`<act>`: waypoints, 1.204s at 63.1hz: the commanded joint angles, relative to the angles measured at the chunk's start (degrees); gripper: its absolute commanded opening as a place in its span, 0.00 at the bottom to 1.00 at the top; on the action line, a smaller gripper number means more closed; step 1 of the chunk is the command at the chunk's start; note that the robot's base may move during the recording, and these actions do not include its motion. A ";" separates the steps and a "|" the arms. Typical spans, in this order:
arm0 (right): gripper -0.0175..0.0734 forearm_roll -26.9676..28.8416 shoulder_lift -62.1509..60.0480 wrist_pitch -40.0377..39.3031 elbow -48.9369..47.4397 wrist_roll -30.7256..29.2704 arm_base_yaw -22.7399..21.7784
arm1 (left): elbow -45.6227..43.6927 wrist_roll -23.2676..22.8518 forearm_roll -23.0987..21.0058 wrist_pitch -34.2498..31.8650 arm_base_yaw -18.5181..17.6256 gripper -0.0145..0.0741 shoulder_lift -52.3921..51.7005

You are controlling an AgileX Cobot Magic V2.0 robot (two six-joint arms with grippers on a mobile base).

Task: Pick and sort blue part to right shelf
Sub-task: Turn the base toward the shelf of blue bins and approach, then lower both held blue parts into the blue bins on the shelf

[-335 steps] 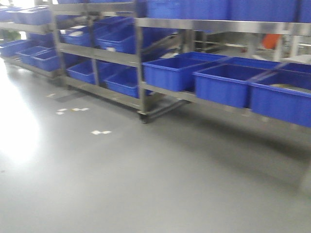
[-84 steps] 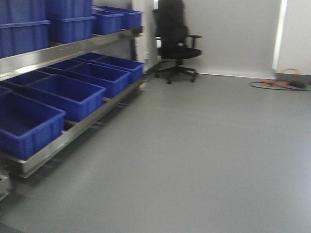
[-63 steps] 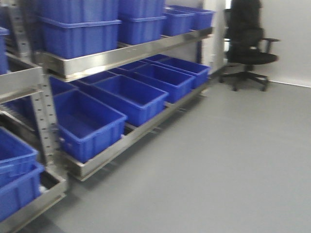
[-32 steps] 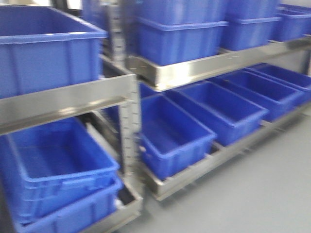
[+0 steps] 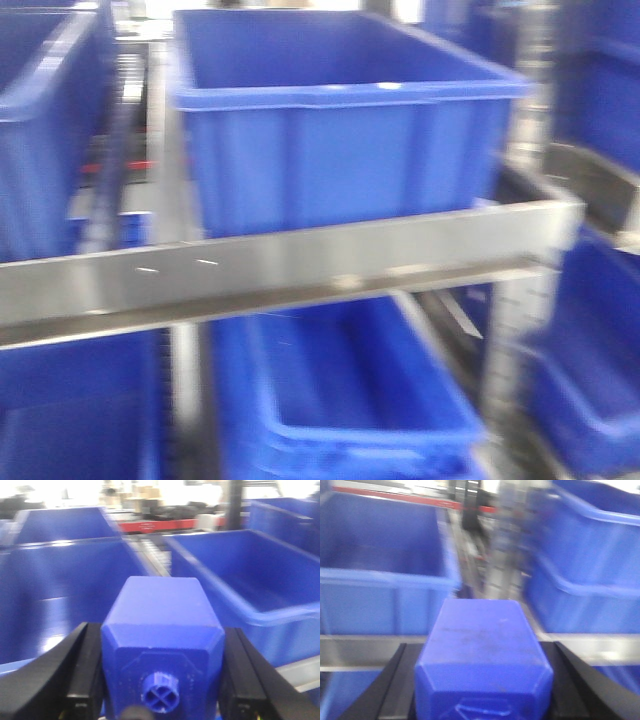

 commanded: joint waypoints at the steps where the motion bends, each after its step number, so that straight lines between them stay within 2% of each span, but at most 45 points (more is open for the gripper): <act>1: 0.66 0.00 0.46 -5.21 -1.78 -0.29 -0.16 | -1.66 -0.17 -0.35 -5.23 0.06 0.60 0.71; 76: 0.66 0.00 0.46 -5.21 -1.78 -0.29 -0.16 | -1.66 -0.17 -0.35 -5.23 0.06 0.60 0.71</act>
